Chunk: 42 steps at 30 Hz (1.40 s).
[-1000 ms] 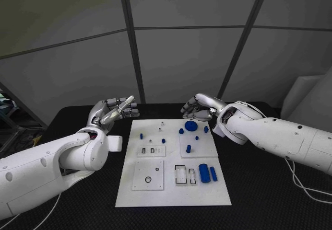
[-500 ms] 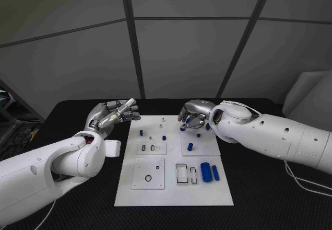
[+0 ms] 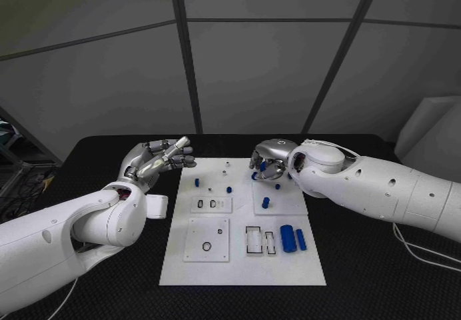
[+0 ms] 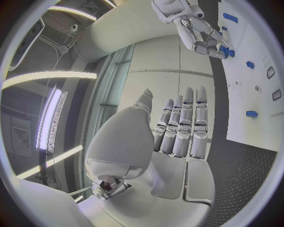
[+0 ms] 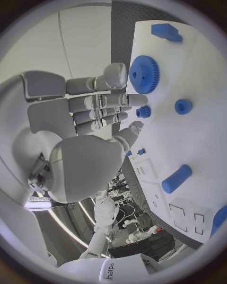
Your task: Assemble the parts on the task board
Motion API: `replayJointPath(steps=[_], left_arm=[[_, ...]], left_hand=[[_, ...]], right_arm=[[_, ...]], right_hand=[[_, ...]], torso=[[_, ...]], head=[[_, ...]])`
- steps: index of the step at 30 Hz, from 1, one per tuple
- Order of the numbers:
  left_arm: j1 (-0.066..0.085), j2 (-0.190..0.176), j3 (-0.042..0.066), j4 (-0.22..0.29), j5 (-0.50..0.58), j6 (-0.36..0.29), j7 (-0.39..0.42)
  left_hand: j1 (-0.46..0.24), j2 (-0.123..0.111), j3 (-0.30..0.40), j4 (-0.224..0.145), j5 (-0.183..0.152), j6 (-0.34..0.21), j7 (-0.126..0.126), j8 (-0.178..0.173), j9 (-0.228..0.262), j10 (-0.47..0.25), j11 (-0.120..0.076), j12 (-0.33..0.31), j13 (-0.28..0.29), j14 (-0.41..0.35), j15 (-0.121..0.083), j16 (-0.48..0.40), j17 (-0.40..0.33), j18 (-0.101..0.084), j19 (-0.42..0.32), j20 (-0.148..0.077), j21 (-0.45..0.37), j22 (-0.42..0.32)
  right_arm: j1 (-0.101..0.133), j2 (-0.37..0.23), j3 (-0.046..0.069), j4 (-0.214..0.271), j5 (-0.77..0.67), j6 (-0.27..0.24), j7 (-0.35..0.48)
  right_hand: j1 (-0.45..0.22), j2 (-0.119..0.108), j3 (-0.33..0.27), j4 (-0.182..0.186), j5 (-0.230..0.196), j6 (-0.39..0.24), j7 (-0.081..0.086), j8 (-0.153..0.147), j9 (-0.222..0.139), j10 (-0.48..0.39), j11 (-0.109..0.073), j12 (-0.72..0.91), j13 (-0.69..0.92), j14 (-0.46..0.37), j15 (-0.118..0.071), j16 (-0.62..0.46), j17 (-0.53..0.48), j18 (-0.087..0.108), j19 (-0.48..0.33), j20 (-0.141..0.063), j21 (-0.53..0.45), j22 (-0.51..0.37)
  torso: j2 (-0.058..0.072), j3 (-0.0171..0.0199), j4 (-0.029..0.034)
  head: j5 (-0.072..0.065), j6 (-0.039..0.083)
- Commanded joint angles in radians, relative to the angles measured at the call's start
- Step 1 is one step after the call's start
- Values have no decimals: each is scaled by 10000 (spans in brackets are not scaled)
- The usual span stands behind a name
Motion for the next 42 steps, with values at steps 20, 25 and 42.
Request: replayJointPath(steps=[20,25,42], left_arm=[[17,32,11,-26,-96,287,-114],[17,46,11,-27,-96,321,-139],[19,38,12,-13,-96,412,-204]], left_hand=[[-1,74,-87,-4,-60,17,85,-90,-11,25,46,-86,-14,-26,62,-101,24,47,81,33,-61,-26],[-1,74,-87,-4,-60,17,85,-90,-11,25,46,-86,-14,-26,62,-101,24,47,81,33,-61,-26],[-5,100,-99,-7,-57,5,99,-119,-12,11,59,-120,-16,-30,73,-136,37,46,83,40,-72,-34]], right_arm=[[28,258,7,-354,-260,405,-33],[28,322,7,-430,-213,519,1],[28,551,4,-729,-161,810,65]], right_hand=[[287,122,436,216,-158,36,-61,-15,12,323,-83,75,30,115,-28,-223,155,-155,241,2,671,822],[296,121,546,260,-180,82,-67,-7,16,437,-97,82,29,125,-39,-256,188,-171,261,0,769,948],[433,80,1119,409,-247,340,-94,5,27,941,-193,30,23,499,-132,-152,568,-215,277,-65,1111,1363]], torso=[[87,51,-17],[107,56,-21],[128,64,-19]], head=[[40,-25],[50,-42],[69,-147]])
